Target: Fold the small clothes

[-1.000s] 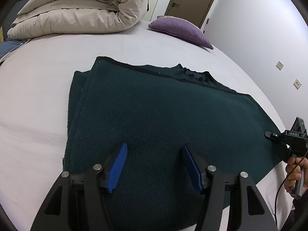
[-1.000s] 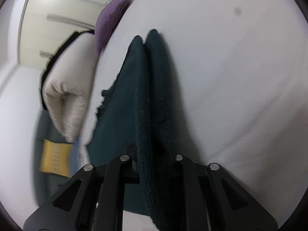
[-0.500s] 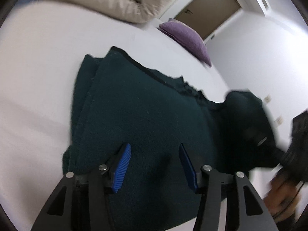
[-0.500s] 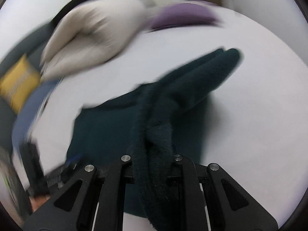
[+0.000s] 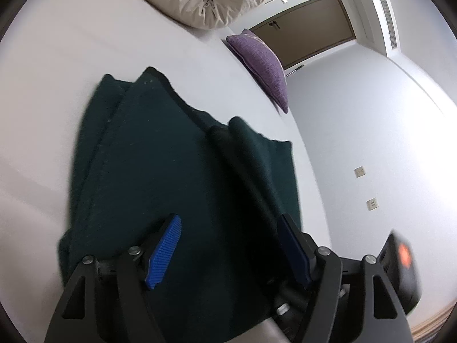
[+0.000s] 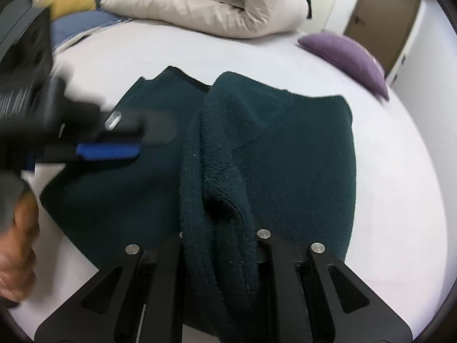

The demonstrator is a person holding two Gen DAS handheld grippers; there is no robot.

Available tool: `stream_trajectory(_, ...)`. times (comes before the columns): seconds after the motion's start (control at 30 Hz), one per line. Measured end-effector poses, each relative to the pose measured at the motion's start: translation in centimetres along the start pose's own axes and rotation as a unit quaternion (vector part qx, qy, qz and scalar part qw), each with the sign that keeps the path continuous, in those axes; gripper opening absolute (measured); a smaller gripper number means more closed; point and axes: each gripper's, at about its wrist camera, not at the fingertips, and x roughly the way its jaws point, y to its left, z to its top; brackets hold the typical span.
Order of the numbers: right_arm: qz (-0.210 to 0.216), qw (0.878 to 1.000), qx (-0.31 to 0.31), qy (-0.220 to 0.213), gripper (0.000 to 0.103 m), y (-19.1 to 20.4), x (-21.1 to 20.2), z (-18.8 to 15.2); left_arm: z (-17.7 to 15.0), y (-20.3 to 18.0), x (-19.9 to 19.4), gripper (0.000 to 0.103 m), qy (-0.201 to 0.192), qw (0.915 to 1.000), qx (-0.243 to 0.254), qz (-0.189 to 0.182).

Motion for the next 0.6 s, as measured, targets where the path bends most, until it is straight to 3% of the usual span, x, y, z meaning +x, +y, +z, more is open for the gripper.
stream_trajectory(0.07, -0.014, 0.999, -0.026, -0.013, 0.011, 1.0, -0.4, -1.0, 0.8, -0.6, 0.5, 0.080, 0.008, 1.0000, 0.003, -0.002)
stream_trajectory(0.23, -0.029, 0.997, -0.061, -0.035, 0.011, 1.9, -0.7, -1.6, 2.7, -1.2, 4.6, 0.077, 0.056, 0.9981, -0.006, 0.024)
stream_trajectory(0.3, -0.028, 0.996, -0.069, -0.042, 0.012, 2.1, -0.5, -1.6, 2.9, -1.7, 5.5, 0.062, 0.063, 0.9972, -0.001, 0.040)
stream_trajectory(0.37, -0.019, 0.996, -0.070, -0.043, 0.014, 1.9, -0.6, -2.1, 3.2, -2.0, 6.2, 0.031, 0.072, 0.9959, 0.000, 0.054)
stream_trajectory(0.4, -0.012, 0.997, -0.067, -0.044, 0.015, 1.7, -0.7, -2.1, 3.4, -1.9, 6.5, 0.024, 0.077, 0.9956, 0.001, 0.053)
stream_trajectory(0.47, 0.016, 0.997, -0.060, -0.052, 0.022, 1.2, -2.0, -3.1, 3.4, -2.0, 6.6, 0.017, 0.080, 0.9952, 0.005, 0.056)
stream_trajectory(0.6, 0.067, 0.993, -0.062, -0.078, 0.036, 0.9, -5.0, -4.7, 3.6, -2.2, 5.8, 0.014, 0.080, 0.9955, 0.011, 0.051)
